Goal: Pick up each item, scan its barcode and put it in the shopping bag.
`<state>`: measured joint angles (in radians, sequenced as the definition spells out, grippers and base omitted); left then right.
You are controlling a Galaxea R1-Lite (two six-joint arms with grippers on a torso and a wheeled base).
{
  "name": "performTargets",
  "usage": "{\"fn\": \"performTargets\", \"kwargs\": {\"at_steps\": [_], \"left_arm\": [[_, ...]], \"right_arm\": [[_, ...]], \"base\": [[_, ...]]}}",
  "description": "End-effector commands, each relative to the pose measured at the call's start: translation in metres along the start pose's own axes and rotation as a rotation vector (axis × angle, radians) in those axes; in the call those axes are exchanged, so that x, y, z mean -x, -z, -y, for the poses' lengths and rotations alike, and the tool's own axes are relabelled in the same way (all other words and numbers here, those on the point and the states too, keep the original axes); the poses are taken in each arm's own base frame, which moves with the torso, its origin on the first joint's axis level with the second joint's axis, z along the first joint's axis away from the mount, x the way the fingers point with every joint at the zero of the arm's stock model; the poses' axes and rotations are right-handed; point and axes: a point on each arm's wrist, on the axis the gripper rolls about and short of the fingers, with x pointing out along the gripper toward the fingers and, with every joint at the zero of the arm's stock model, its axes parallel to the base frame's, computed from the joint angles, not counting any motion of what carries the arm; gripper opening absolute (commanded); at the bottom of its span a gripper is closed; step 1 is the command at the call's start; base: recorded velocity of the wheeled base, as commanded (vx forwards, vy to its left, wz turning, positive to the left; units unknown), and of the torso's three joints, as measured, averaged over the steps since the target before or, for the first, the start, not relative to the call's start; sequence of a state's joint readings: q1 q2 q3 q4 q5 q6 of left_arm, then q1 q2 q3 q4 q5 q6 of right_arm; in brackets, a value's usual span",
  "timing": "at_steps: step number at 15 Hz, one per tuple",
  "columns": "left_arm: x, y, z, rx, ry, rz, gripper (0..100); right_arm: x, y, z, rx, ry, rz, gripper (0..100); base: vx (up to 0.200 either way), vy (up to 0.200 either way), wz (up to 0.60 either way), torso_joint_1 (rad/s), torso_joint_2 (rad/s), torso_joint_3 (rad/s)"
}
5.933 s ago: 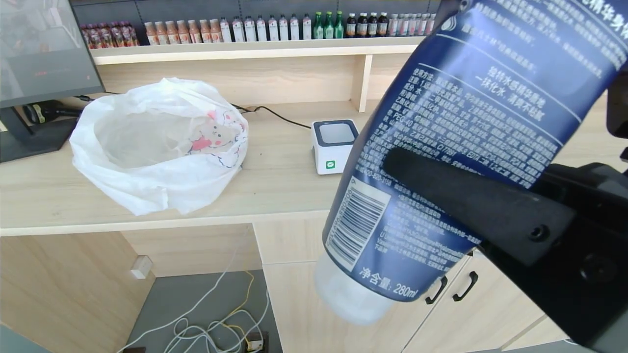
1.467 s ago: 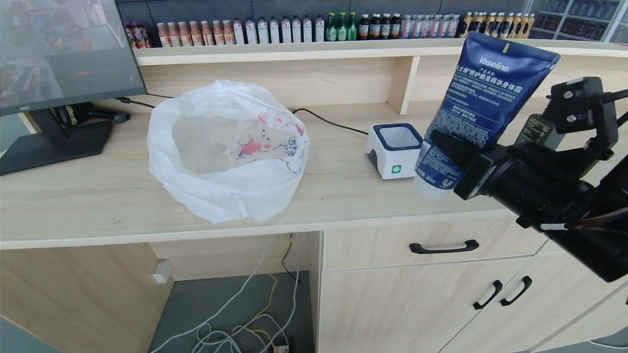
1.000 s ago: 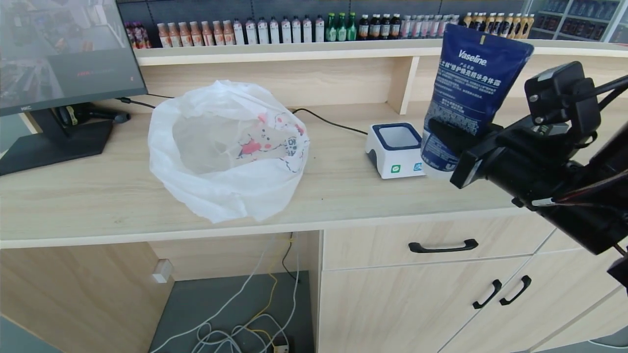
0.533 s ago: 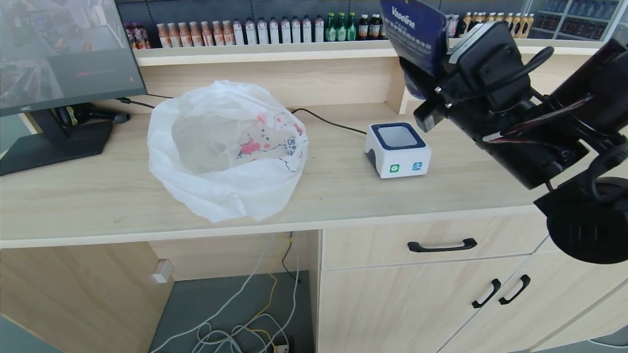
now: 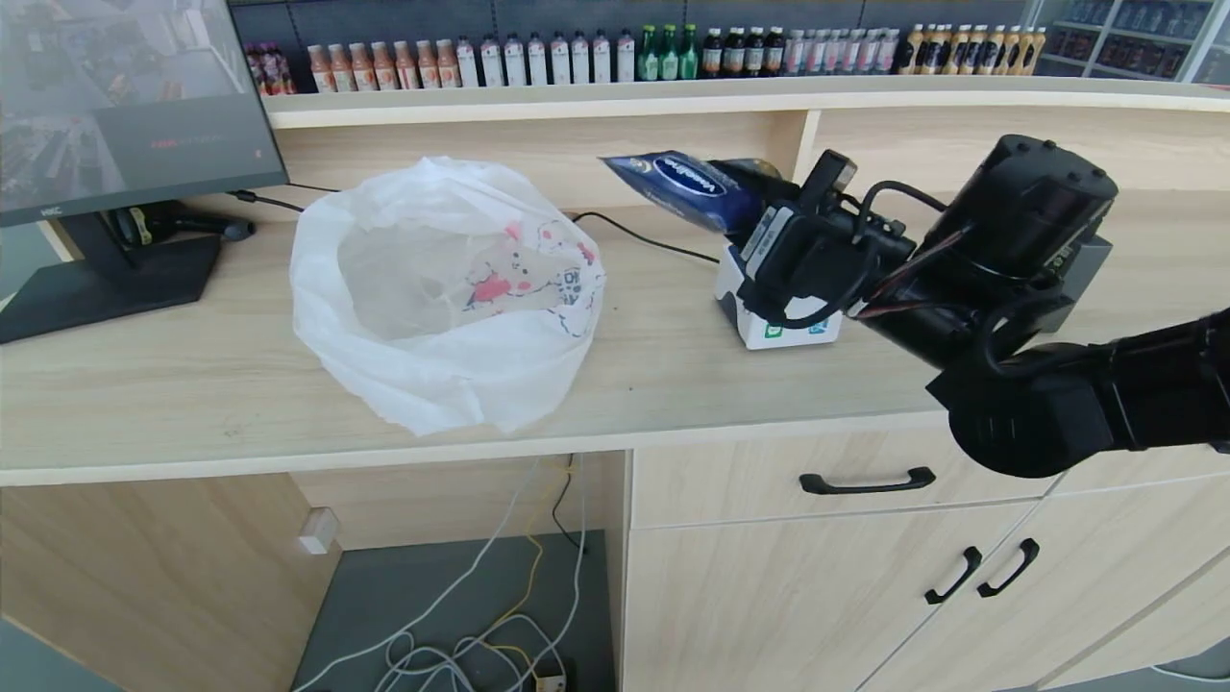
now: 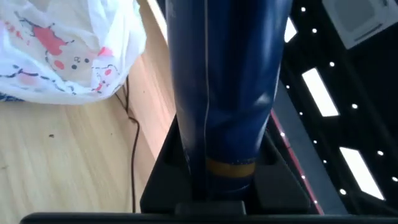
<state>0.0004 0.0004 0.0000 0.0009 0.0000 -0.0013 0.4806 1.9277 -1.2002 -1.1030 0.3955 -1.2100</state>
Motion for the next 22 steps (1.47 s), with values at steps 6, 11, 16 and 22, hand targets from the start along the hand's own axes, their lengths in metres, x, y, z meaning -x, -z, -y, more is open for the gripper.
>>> {"fn": "performTargets", "kwargs": {"at_steps": [6, 11, 16, 22], "left_arm": [[0.0, 0.0, 0.0, 0.0, 0.0, 0.0, 100], [0.0, 0.0, 0.0, 0.0, -0.001, 0.001, 100], [0.0, 0.0, 0.0, 0.0, -0.001, 0.001, 100], [0.0, 0.0, 0.0, 0.0, -0.001, 0.001, 100]], "right_arm": [[0.022, 0.053, 0.001, 0.11, -0.119, 0.059, 0], [0.024, 0.052, 0.003, 0.192, -0.12, 0.071, 0], [0.032, 0.058, -0.006, 0.237, -0.15, 0.053, 0], [0.037, 0.061, -0.014, 0.261, -0.177, 0.036, 0]], "base": [[0.0, 0.0, 0.0, 0.0, 0.0, 0.0], [0.0, 0.0, 0.0, 0.0, 0.0, 0.0], [0.0, 0.0, 0.0, 0.0, 0.0, 0.0], [0.0, 0.0, 0.0, 0.0, 0.0, 0.0]]}}
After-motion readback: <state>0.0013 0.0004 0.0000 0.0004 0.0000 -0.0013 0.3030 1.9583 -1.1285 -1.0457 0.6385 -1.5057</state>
